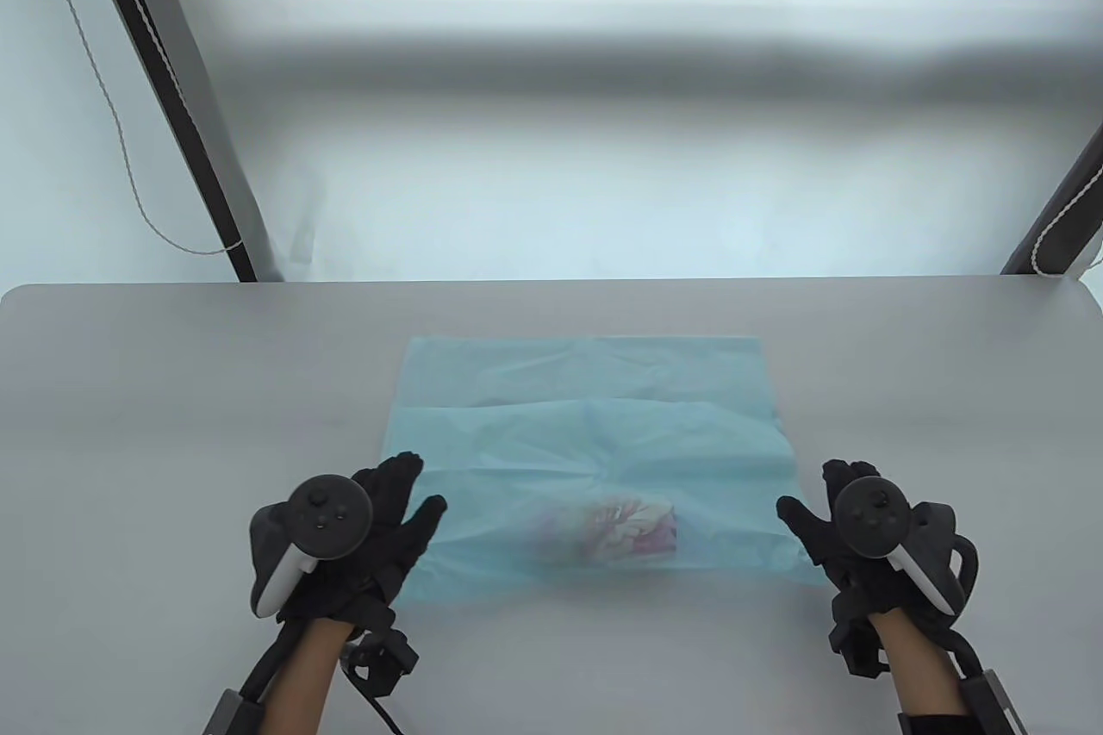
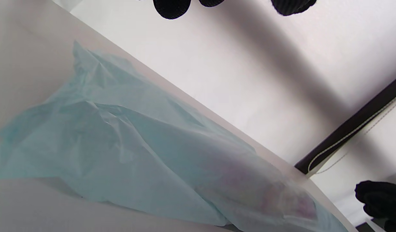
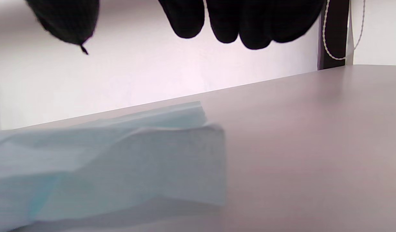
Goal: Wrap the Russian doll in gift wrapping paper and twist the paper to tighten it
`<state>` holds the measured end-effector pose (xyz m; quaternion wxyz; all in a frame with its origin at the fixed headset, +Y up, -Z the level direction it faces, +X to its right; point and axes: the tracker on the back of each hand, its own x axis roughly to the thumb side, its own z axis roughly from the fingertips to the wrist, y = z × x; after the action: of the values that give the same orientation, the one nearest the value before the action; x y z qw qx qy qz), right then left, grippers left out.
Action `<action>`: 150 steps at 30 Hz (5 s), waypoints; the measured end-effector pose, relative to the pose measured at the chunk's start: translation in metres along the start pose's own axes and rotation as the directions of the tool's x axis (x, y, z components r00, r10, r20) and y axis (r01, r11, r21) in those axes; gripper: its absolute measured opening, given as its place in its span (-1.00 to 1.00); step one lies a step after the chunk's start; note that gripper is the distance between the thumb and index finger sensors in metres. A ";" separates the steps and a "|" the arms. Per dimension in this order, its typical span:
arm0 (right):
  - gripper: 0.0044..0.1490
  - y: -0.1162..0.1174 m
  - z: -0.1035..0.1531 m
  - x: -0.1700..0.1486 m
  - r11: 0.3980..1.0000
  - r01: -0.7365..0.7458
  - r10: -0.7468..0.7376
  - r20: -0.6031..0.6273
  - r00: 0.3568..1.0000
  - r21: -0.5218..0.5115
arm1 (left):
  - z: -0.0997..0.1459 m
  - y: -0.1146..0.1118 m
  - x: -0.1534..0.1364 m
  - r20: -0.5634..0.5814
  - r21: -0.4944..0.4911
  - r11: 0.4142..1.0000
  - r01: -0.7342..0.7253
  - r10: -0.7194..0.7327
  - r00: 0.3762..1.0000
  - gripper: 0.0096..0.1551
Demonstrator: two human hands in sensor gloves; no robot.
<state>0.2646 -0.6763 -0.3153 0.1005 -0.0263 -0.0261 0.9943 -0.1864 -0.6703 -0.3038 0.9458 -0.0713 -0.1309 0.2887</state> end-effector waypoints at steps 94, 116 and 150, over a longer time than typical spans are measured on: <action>0.49 0.092 -0.013 0.109 0.929 -0.162 -0.025 0.494 0.869 0.332 | -0.075 -0.137 0.060 0.339 -0.262 0.703 0.661 -0.574 0.745 0.36; 0.49 0.091 -0.009 0.116 0.908 -0.313 0.113 0.558 0.822 0.277 | -0.079 -0.133 0.046 0.305 -0.405 0.726 0.556 -0.466 0.831 0.30; 0.48 0.096 -0.016 0.108 0.886 -0.220 -0.007 0.485 0.875 0.409 | -0.072 -0.141 0.066 0.388 -0.110 0.599 0.793 -0.709 0.589 0.34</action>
<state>0.1410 -0.7482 -0.3416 0.0379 0.2397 0.1835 0.9526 -0.0386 -0.7534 -0.3291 0.9262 -0.0922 -0.3308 -0.1559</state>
